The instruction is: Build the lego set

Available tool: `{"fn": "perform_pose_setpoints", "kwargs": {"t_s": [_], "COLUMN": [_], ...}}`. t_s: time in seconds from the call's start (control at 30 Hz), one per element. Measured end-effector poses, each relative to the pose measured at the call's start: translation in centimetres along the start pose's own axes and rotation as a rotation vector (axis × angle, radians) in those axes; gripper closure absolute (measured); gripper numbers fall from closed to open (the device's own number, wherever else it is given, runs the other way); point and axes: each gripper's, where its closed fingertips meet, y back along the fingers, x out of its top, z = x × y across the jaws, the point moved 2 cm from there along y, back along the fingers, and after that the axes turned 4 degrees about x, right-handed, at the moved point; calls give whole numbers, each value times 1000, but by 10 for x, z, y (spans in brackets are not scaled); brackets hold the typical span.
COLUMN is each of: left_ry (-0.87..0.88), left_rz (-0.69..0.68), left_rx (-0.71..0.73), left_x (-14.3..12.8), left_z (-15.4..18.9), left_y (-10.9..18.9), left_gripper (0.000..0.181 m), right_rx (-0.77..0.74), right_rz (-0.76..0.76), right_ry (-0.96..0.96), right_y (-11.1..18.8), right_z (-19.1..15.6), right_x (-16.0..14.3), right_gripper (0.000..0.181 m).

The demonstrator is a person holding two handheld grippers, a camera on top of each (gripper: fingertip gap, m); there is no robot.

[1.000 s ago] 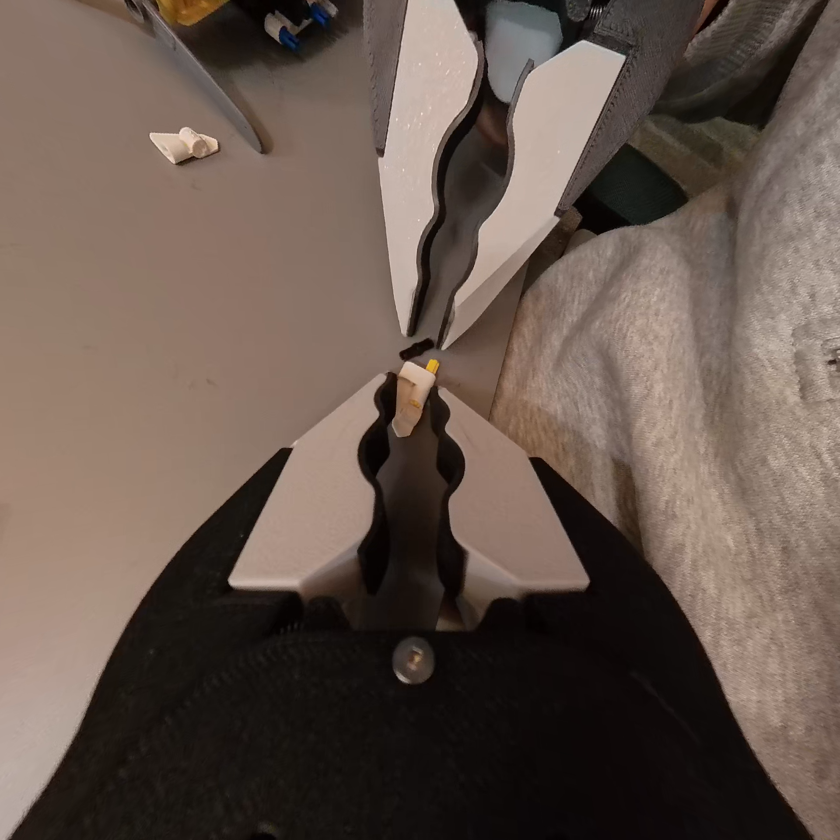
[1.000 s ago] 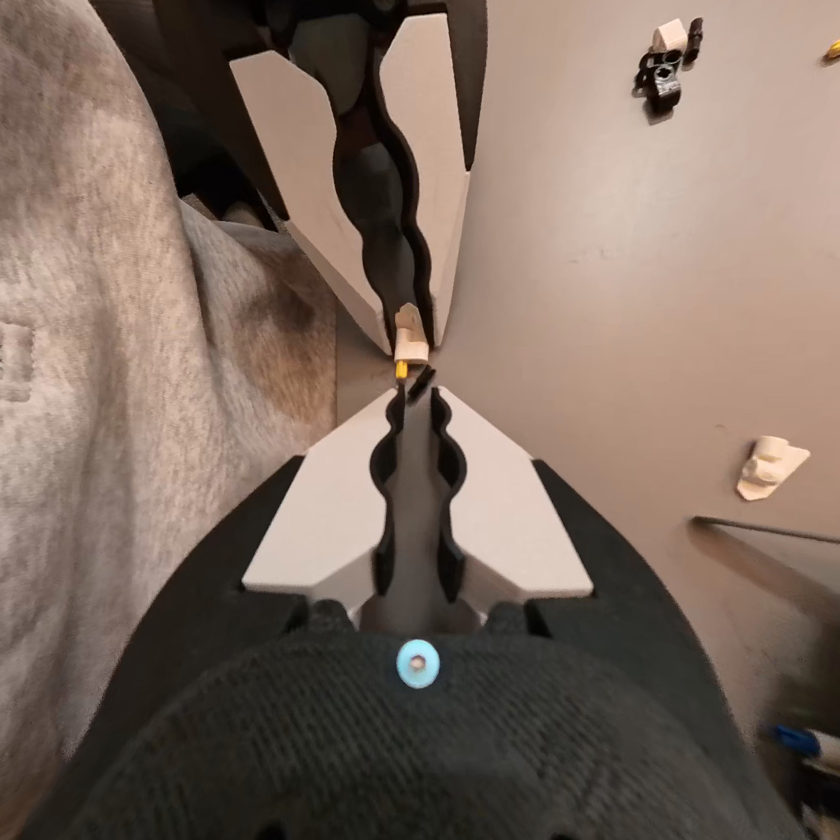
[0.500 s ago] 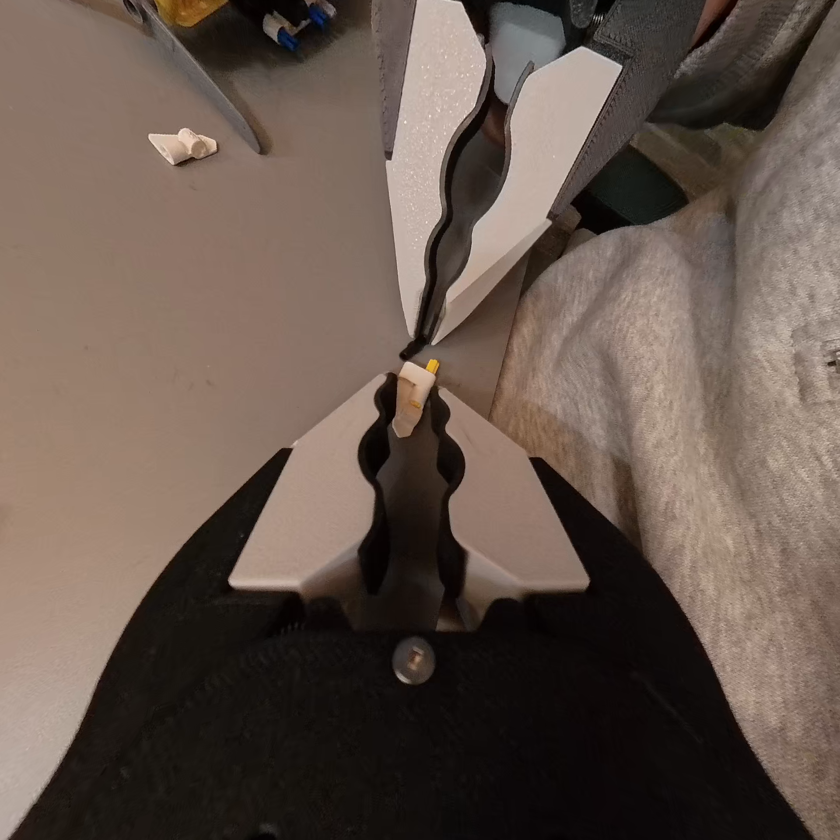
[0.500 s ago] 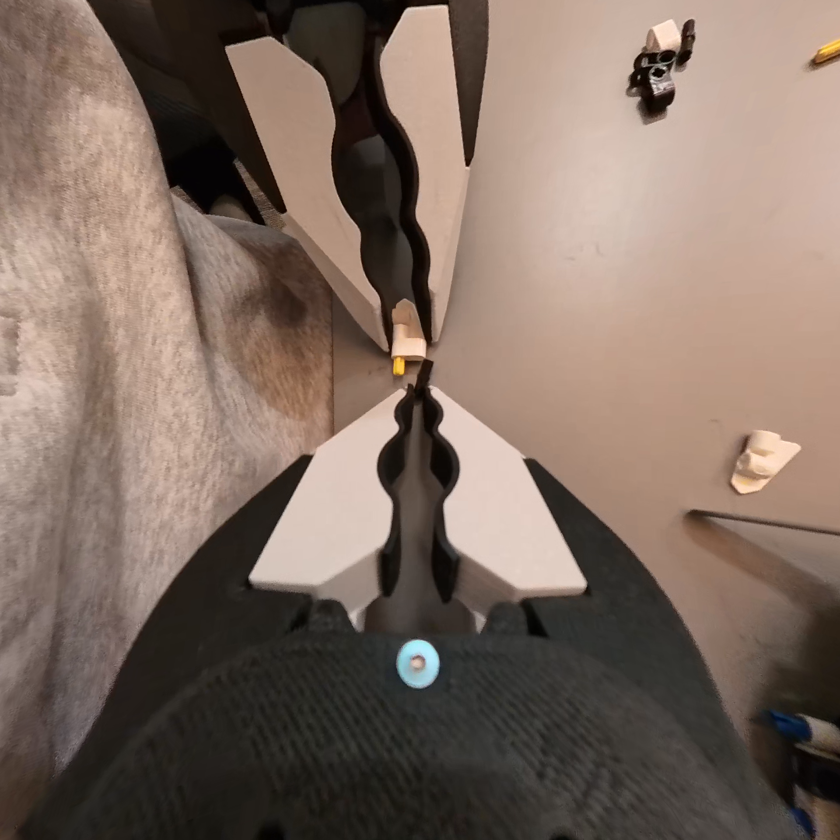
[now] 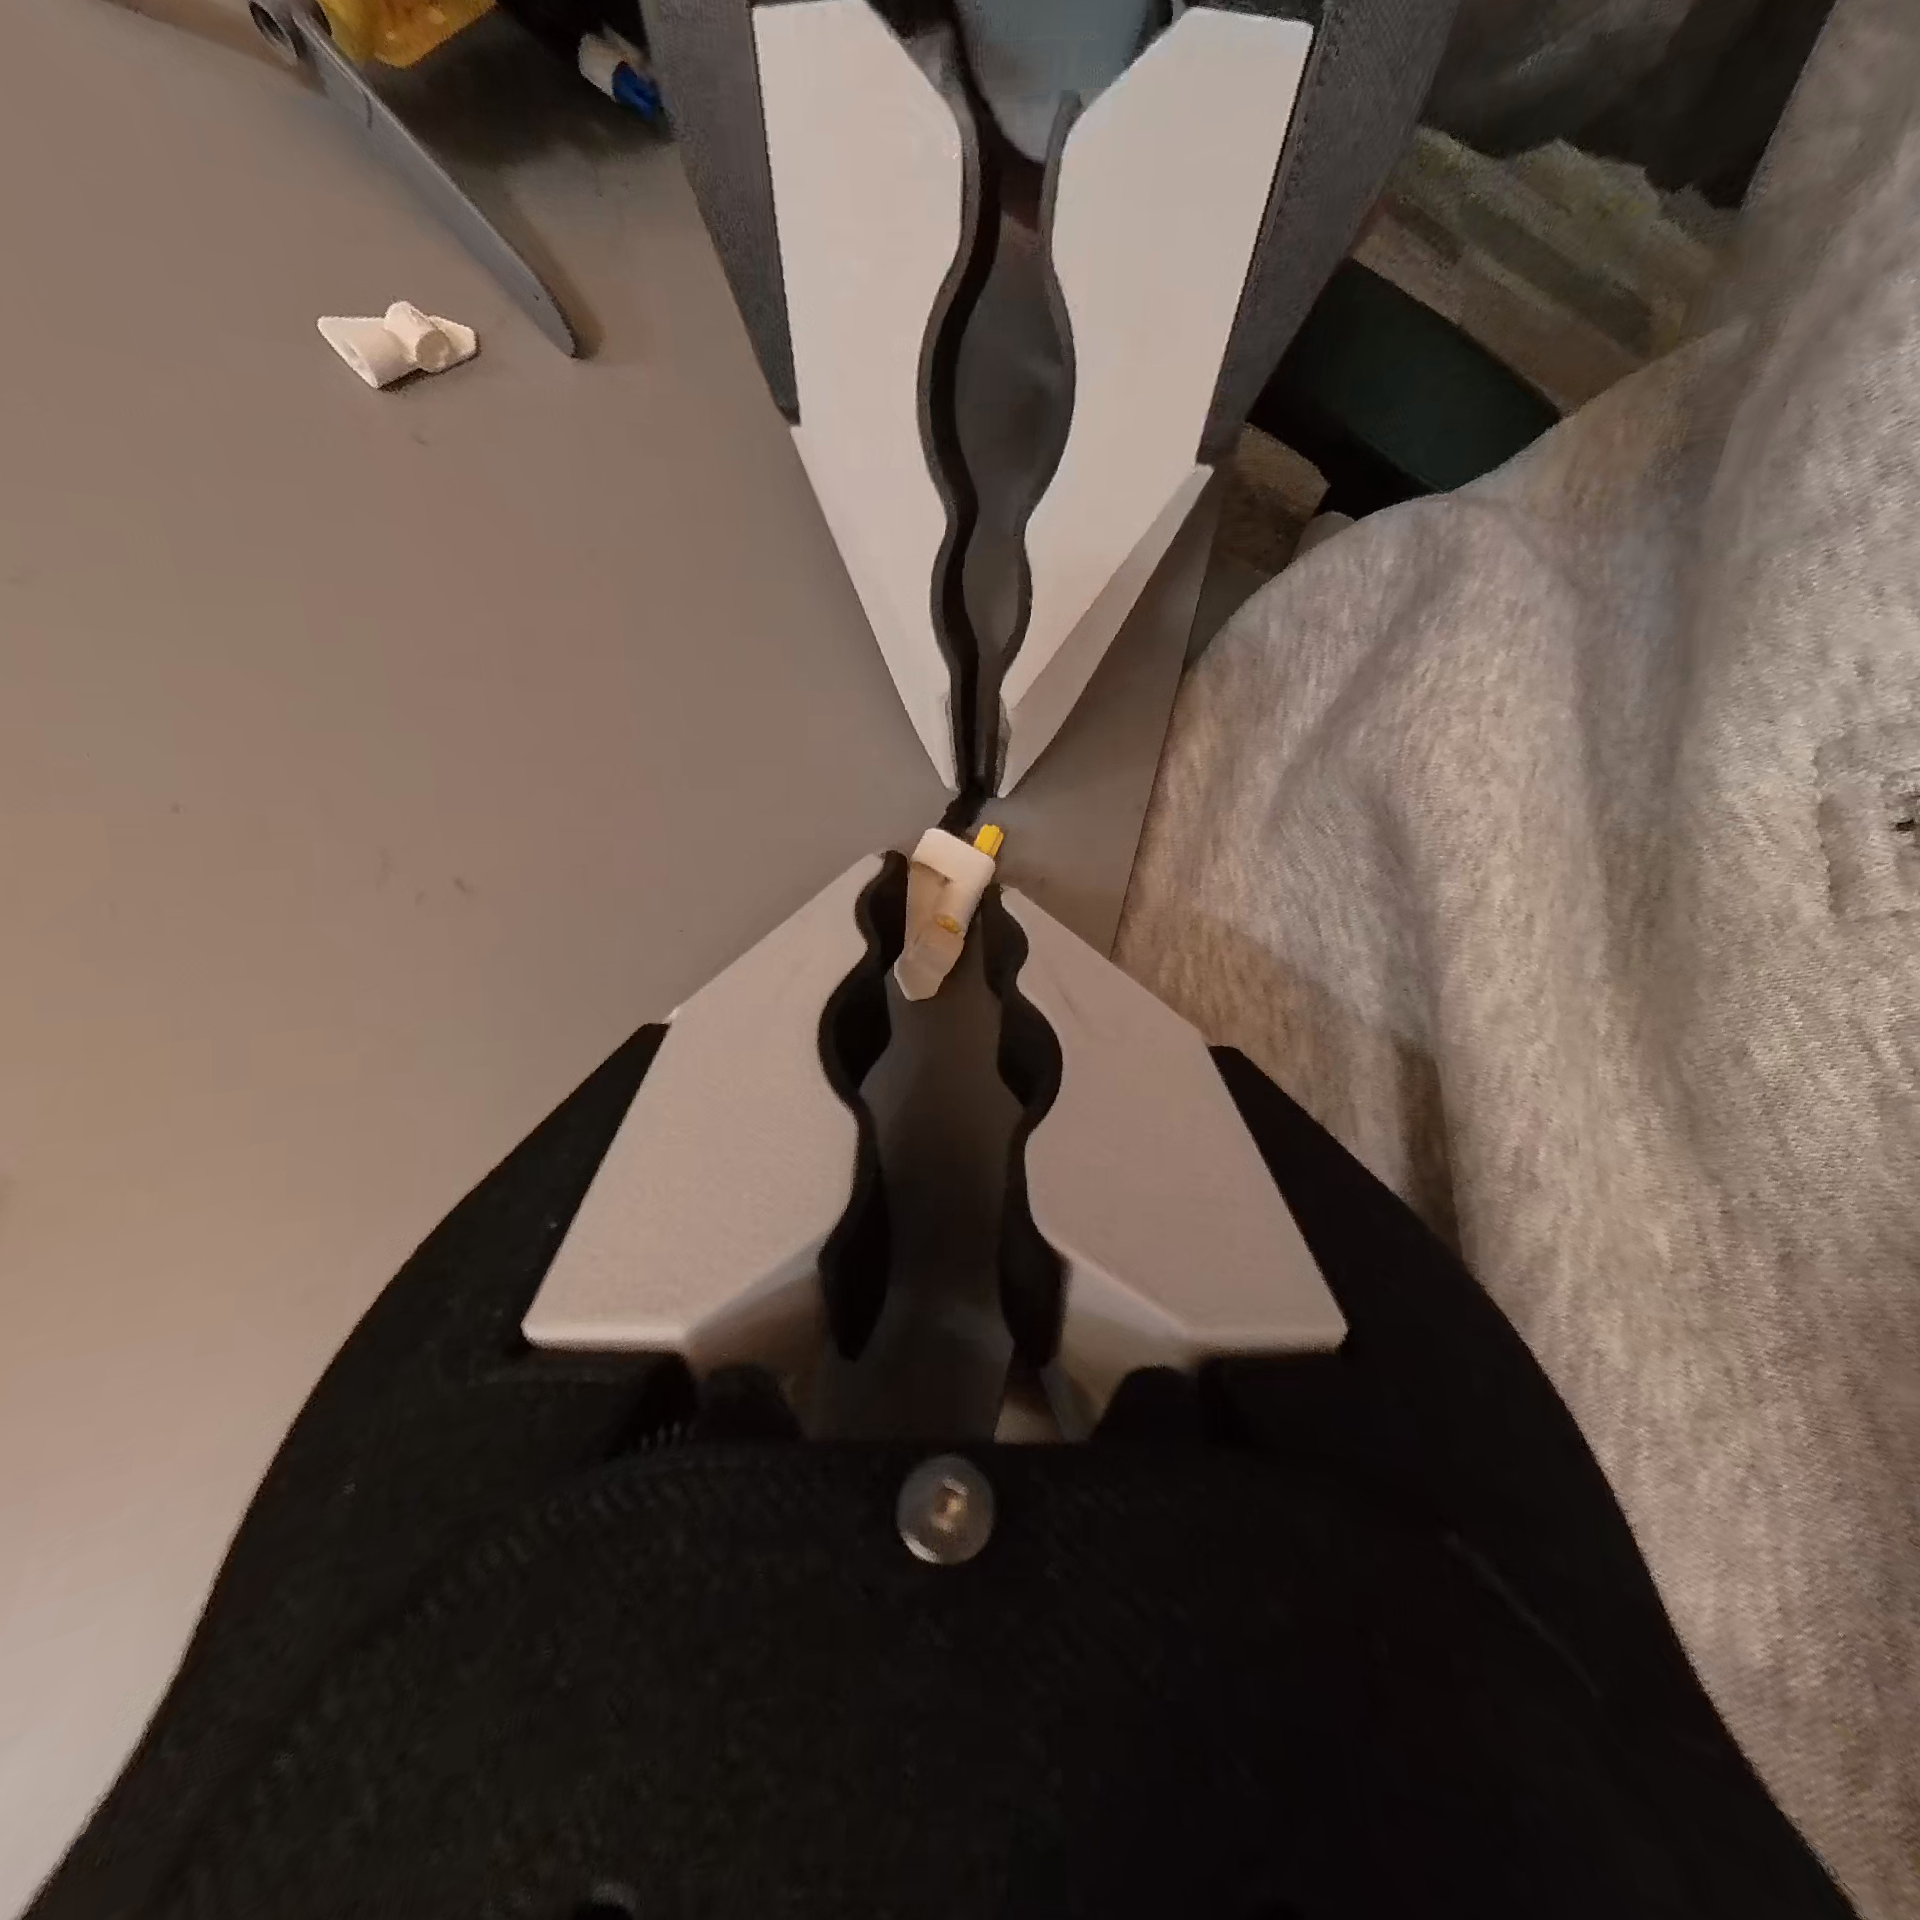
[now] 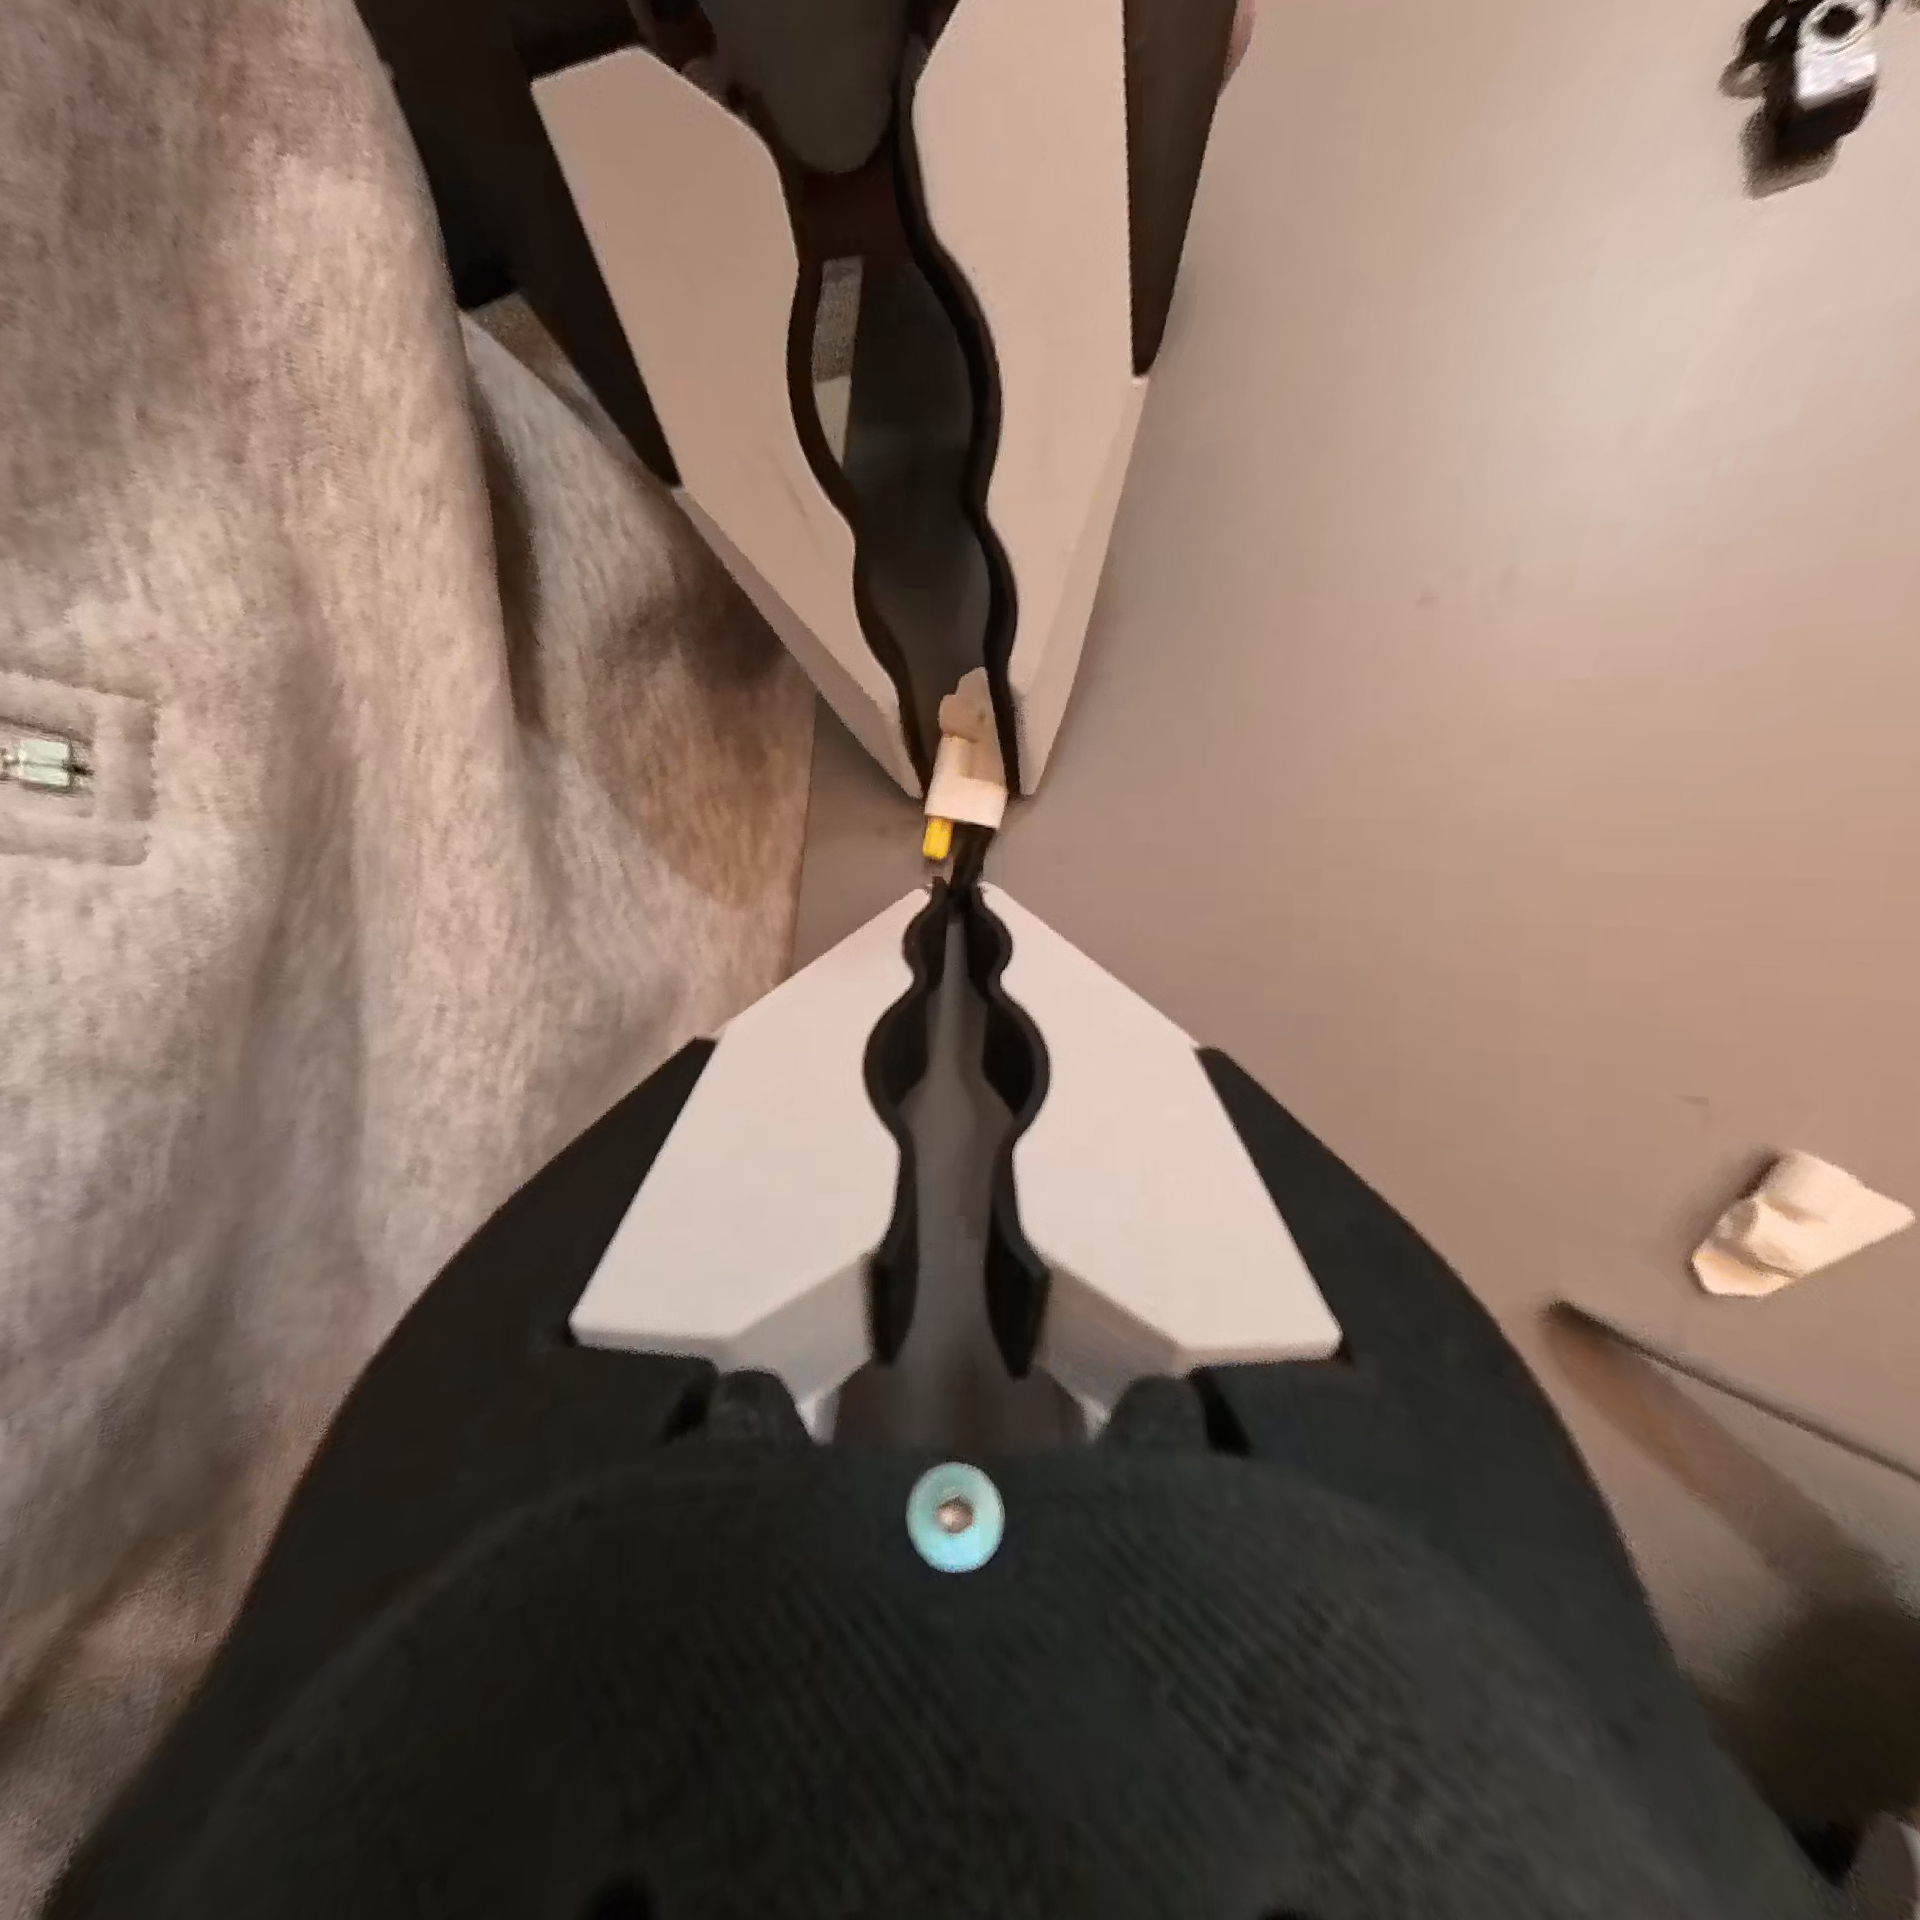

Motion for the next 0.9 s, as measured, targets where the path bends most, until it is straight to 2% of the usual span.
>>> {"fn": "perform_pose_setpoints", "kwargs": {"t_s": [0.2, 0.6, 0.9], "left_ry": [1, 6, -4], "left_rz": [2, -4, -10], "left_rx": [7, 5, -1], "left_x": [0, 0, -1], "left_z": [0, 1, 1], "left_y": [0, 1, 2], "left_gripper": [169, 169, 169], "right_rx": [27, 74, 180], "right_rz": [-23, 92, 178], "right_ry": [12, -29, -188], "right_y": [1, 0, 0], "right_z": [2, 3, 5], "right_x": [1, 0, 0], "right_gripper": [181, 181, 181]}}
